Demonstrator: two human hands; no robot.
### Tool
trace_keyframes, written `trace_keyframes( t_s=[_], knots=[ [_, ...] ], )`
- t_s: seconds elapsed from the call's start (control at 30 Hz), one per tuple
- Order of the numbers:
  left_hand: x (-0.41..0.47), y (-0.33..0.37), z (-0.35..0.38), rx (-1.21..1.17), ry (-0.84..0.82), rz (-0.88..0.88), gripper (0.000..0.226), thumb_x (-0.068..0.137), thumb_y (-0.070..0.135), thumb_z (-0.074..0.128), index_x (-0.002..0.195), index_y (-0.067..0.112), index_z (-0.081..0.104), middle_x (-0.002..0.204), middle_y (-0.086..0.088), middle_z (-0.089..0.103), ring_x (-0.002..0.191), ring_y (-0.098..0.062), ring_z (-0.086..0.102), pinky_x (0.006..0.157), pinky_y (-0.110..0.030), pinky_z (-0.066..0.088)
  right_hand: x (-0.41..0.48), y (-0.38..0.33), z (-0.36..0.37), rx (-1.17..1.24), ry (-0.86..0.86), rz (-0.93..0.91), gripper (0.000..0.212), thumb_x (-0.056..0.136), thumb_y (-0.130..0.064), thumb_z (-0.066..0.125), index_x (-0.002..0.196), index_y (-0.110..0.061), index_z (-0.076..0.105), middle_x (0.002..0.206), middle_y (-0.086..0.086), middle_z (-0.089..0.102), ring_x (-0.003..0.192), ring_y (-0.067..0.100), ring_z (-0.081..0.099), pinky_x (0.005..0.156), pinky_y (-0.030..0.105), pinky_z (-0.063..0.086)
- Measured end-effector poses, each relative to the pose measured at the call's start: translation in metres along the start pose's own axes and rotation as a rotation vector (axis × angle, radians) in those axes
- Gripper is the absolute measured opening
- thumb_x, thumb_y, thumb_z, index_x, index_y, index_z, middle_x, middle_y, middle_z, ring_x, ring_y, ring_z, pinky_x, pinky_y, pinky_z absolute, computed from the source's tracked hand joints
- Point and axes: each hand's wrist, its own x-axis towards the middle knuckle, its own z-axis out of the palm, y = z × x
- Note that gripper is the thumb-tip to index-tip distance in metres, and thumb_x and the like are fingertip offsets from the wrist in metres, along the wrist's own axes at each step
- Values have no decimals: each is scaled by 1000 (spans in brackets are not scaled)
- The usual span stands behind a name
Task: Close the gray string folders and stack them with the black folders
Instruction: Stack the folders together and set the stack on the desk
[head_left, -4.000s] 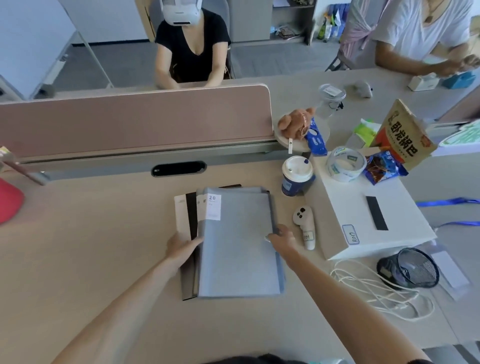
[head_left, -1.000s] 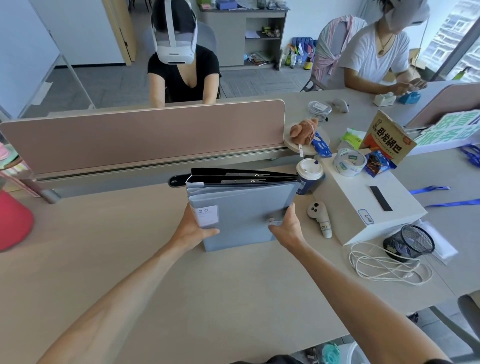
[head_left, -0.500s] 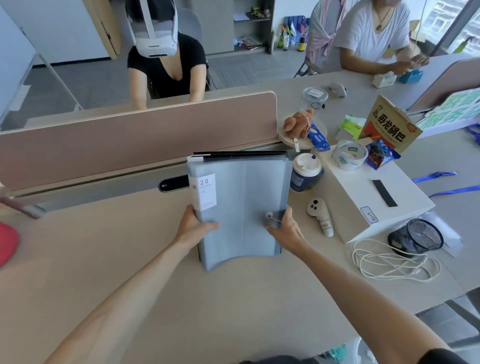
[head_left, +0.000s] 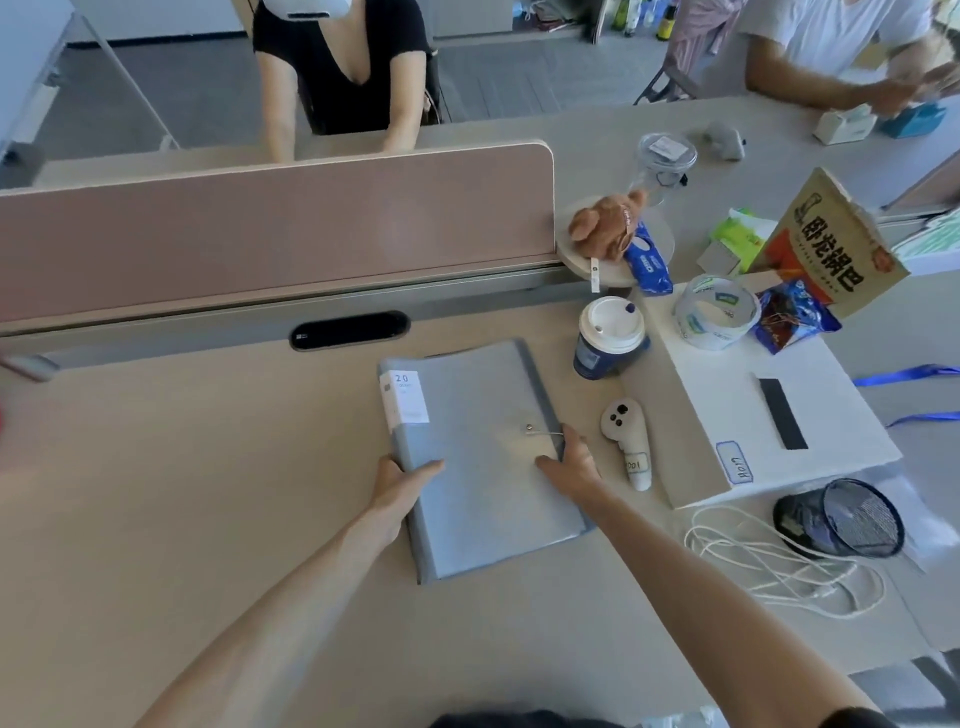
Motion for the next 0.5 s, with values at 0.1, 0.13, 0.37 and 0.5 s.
trace_keyframes(
  t_s=[0.1, 0.13, 0.37, 0.5],
  knots=[
    [3, 5, 13, 28, 61, 71, 50, 73, 17, 81, 108, 15, 46, 97, 0, 64, 86, -20, 65, 73, -31, 51, 10, 4, 0, -7, 0, 30, 61, 84, -19, 61, 137, -7, 35, 129, 17, 42, 119, 35, 47, 93, 33, 41],
    [5, 7, 16, 43, 75, 84, 51, 70, 18, 83, 107, 16, 47, 99, -1, 65, 89, -21, 66, 76, -33, 53, 12, 3, -1, 2, 11, 35, 59, 85, -19, 60, 136, -6, 34, 129, 18, 41, 120, 36, 45, 97, 36, 39],
    [36, 13, 30, 248, 116, 111, 85, 39, 49, 80, 113, 17, 55, 110, -3, 64, 98, -22, 65, 86, -42, 57, 18, 3, -1, -73, 135, 3, 70, 84, -14, 55, 144, 1, 22, 145, 21, 21, 134, 41, 21, 114, 39, 16],
    [40, 19, 35, 260, 106, 115, 86, 40, 47, 80, 116, 17, 52, 112, -3, 62, 101, -23, 64, 86, -43, 57, 17, 5, 1, -150, 156, 8, 72, 88, -18, 51, 148, 0, 16, 146, 22, 22, 132, 42, 23, 114, 42, 16]
  ],
)
